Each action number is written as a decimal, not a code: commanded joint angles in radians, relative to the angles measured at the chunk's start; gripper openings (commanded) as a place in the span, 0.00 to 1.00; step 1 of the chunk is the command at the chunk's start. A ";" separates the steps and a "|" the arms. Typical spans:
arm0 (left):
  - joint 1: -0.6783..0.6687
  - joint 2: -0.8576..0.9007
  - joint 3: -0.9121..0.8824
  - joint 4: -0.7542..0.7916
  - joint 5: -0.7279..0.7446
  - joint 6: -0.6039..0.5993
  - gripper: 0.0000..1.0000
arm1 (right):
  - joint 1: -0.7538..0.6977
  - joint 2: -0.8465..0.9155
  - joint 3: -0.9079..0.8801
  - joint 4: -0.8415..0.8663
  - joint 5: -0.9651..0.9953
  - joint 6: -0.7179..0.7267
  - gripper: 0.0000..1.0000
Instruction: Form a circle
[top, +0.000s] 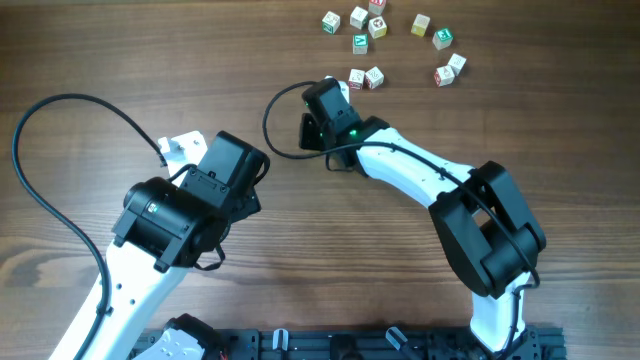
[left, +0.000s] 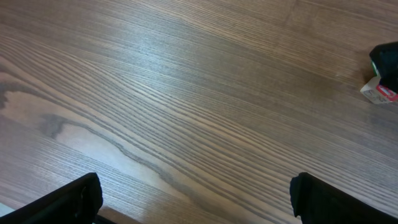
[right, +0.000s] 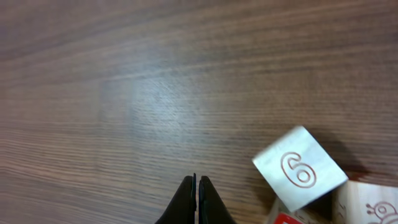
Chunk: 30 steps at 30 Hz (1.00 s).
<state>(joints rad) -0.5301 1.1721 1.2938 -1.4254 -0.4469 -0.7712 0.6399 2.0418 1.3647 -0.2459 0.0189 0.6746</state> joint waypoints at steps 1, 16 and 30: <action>0.003 -0.007 -0.004 -0.001 -0.003 0.005 1.00 | 0.004 -0.053 0.023 -0.023 -0.006 -0.020 0.05; 0.003 -0.007 -0.004 0.000 -0.003 0.005 1.00 | 0.002 -0.505 0.023 -0.347 0.284 -0.019 0.10; 0.003 -0.007 -0.004 -0.001 -0.003 0.005 1.00 | 0.002 -0.795 0.023 -0.591 0.344 -0.017 0.39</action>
<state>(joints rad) -0.5301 1.1721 1.2938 -1.4254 -0.4469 -0.7712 0.6399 1.2961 1.3697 -0.8211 0.3294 0.6601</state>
